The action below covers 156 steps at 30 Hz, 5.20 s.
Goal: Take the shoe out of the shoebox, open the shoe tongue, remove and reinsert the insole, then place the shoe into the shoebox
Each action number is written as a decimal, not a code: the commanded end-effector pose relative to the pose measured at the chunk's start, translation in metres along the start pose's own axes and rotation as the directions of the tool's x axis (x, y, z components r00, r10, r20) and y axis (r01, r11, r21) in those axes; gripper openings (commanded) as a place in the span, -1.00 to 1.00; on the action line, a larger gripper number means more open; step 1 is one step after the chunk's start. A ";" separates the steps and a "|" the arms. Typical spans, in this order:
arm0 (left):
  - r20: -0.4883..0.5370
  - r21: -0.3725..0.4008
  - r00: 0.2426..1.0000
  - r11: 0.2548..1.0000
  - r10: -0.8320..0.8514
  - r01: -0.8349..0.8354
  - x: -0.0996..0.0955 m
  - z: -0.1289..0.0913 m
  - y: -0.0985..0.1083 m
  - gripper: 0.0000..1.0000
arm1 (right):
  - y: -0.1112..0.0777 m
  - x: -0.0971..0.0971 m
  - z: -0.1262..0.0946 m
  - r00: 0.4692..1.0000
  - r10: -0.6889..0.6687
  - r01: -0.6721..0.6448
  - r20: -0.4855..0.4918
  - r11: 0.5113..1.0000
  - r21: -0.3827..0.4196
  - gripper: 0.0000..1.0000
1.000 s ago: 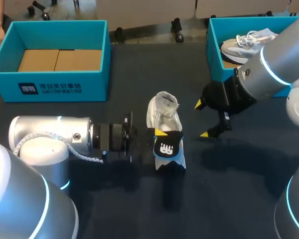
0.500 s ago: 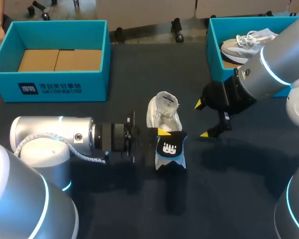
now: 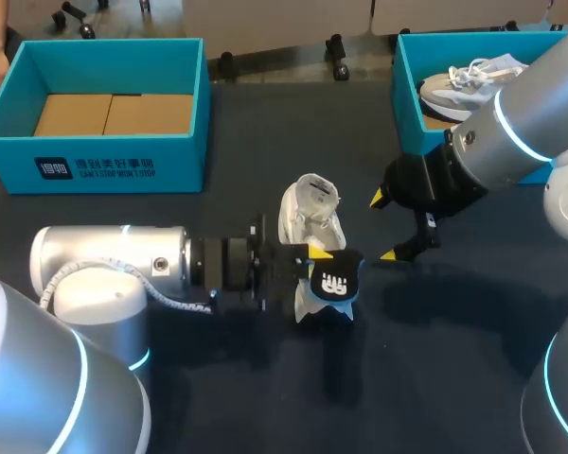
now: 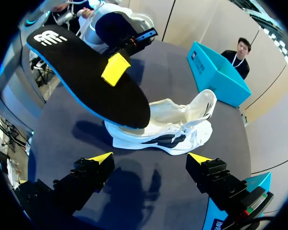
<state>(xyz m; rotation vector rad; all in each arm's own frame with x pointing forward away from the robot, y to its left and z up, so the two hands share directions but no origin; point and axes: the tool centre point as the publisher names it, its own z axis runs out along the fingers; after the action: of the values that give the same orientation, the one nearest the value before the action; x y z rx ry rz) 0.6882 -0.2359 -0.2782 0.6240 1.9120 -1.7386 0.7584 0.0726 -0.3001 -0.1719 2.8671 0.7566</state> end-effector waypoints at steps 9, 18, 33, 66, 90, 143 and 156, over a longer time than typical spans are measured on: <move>-0.005 -0.021 1.000 1.000 -0.005 0.005 0.005 0.009 0.009 -1.00 | 0.000 0.001 0.000 1.000 -0.001 0.001 0.001 1.000 -0.001 1.00; -0.006 -0.039 1.000 0.999 0.005 -0.005 0.004 0.010 0.016 -1.00 | 0.000 0.001 0.000 1.000 -0.001 0.001 0.001 1.000 -0.001 1.00; 0.012 -0.059 1.000 0.998 0.019 -0.019 0.009 0.017 0.034 -1.00 | 0.000 0.001 0.000 1.000 -0.001 0.001 0.001 1.000 -0.001 1.00; 0.023 -0.129 0.994 0.986 -0.107 0.109 0.002 0.012 0.054 -1.00 | 0.000 0.001 0.000 1.000 -0.001 0.001 0.001 1.000 -0.001 1.00; 0.050 -0.184 0.993 0.976 -0.110 0.117 -0.001 0.008 0.073 -1.00 | 0.000 0.001 0.000 1.000 -0.001 0.001 0.001 1.000 -0.001 1.00; 0.074 -0.202 0.989 0.969 -0.127 0.140 -0.004 0.001 0.080 -1.00 | 0.000 0.001 0.000 1.000 -0.001 0.001 0.001 1.000 -0.001 1.00; 0.068 -0.166 0.991 0.978 -0.113 0.123 -0.006 0.000 0.062 -0.44 | 0.000 0.001 0.000 1.000 -0.001 0.001 0.001 1.000 -0.001 1.00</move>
<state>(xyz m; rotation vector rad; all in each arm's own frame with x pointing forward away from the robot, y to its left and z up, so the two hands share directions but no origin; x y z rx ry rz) 0.7330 -0.2320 -0.3248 0.3967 2.0660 -1.6214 0.7584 0.0726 -0.3002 -0.1719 2.8671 0.7566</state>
